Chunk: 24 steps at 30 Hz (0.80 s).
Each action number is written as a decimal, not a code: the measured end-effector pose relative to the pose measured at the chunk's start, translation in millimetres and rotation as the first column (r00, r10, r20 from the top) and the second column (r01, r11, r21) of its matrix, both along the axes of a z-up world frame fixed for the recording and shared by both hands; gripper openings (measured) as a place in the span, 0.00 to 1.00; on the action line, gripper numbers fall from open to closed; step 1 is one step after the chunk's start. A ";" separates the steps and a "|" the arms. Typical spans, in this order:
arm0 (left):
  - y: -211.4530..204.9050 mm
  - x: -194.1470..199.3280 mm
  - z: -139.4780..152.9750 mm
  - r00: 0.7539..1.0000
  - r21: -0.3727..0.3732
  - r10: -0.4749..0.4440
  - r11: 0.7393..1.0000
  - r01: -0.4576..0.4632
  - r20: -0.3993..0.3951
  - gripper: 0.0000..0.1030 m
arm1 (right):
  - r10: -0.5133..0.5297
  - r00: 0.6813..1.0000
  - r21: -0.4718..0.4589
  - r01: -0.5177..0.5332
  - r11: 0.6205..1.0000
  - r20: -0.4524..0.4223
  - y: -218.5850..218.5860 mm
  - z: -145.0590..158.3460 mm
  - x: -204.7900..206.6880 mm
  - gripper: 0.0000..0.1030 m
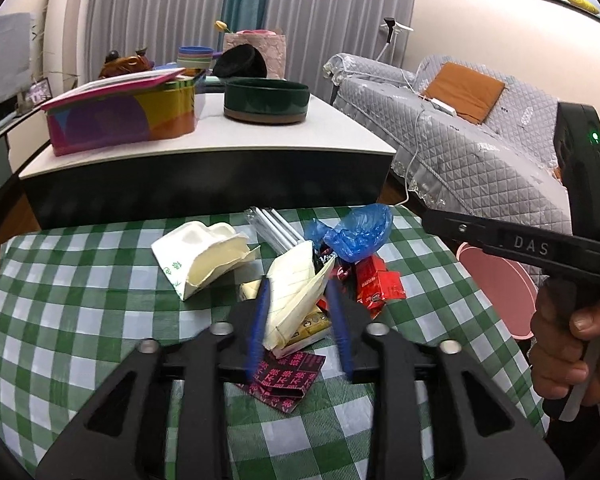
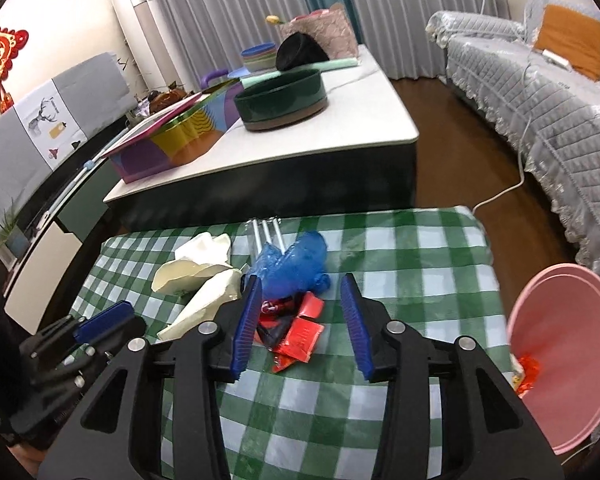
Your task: Collect trash
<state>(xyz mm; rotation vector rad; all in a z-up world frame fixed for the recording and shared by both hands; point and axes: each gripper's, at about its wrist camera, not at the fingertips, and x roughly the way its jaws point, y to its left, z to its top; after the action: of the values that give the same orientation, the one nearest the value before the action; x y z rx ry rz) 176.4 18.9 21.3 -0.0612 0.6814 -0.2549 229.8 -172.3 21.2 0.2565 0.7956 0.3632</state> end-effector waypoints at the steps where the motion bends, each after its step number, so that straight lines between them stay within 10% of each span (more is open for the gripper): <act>1: -0.9 2.3 -3.0 1.000 -0.002 -0.004 1.000 0.004 -0.008 0.35 | 0.004 1.000 0.001 -0.004 1.000 -0.006 2.3 -1.8 2.8 0.42; 14: -11.4 22.2 -29.9 0.994 0.028 -0.024 0.999 0.027 -0.108 0.34 | 0.049 0.997 -0.013 -0.050 0.999 -0.058 21.7 -18.3 25.3 0.42; 24: -15.1 18.4 -26.0 0.993 0.031 -0.049 0.998 0.052 -0.110 0.03 | 0.059 0.997 -0.050 -0.062 0.997 -0.058 21.5 -20.8 26.1 0.01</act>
<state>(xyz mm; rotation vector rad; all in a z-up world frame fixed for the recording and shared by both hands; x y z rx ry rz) 194.8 3.8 -4.7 -0.0255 0.7966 -0.2899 255.9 -150.8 0.3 0.1952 0.8688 0.3933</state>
